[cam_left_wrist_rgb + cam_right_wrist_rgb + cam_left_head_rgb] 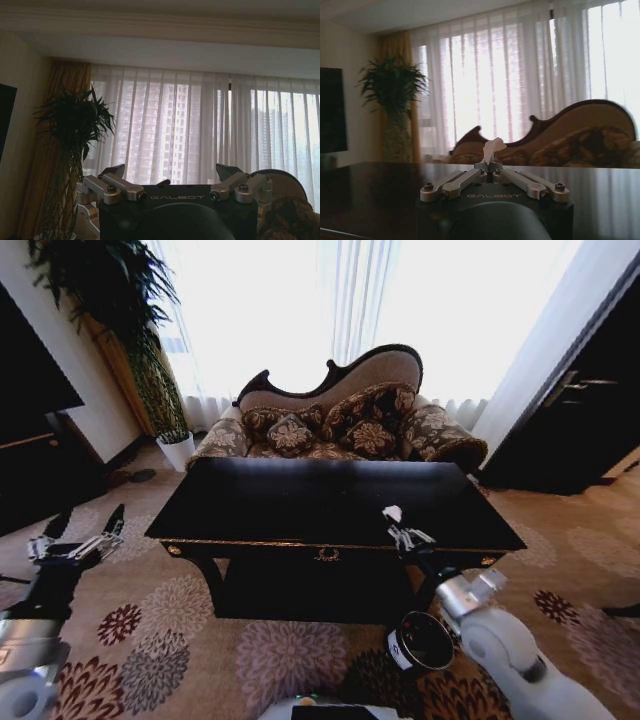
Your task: Move to the front of the table and place the trash on the table into the trash bin.
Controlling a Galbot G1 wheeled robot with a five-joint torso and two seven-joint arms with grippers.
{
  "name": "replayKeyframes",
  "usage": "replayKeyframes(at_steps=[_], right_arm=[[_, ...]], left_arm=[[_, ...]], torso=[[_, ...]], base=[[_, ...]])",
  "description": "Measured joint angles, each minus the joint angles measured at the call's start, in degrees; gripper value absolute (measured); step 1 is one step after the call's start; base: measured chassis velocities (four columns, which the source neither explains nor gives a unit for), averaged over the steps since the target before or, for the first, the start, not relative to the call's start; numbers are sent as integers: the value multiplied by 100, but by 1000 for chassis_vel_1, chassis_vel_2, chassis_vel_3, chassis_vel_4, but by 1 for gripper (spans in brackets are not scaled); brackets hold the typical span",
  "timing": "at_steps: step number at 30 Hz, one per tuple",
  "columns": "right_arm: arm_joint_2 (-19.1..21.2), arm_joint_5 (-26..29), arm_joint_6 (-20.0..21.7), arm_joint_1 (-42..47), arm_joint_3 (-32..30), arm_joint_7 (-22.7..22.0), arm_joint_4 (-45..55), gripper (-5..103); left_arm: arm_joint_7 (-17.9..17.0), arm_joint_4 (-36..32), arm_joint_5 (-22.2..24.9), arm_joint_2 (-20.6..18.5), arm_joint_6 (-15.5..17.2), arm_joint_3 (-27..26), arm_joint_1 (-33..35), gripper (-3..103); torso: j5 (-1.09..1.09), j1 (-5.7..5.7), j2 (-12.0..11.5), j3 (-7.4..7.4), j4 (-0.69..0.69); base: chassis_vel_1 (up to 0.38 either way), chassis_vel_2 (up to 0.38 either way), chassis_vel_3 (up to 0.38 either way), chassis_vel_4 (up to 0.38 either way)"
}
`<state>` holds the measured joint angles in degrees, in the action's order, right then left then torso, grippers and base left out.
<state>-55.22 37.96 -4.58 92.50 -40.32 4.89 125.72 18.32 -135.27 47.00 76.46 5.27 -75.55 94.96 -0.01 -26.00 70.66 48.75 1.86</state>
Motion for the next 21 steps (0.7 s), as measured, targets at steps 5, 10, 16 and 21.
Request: replayKeyframes(at_steps=[5,10,16,21], right_arm=[[-303,-56,-346,240,-413,265,-506,0],[-521,62,-464,216,-601,343,-1180,0],[-787,206,-627,318,-800,523,-1760,0],[-825,192,-700,322,-782,600,-1937,0]], left_arm=[[-1,68,43,-44,-6,0,-61,100],[-1,133,65,-78,-18,23,-127,100],[0,218,47,-37,-27,84,-205,100],[0,217,32,26,-36,54,-188,100]], torso=[[-1,0,0,0,0],[1,0,0,0,-1],[-1,0,0,0,0],[-1,0,0,0,0]], base=[[0,0,0,0],[0,0,0,0],[0,0,0,0],[0,0,0,0]])
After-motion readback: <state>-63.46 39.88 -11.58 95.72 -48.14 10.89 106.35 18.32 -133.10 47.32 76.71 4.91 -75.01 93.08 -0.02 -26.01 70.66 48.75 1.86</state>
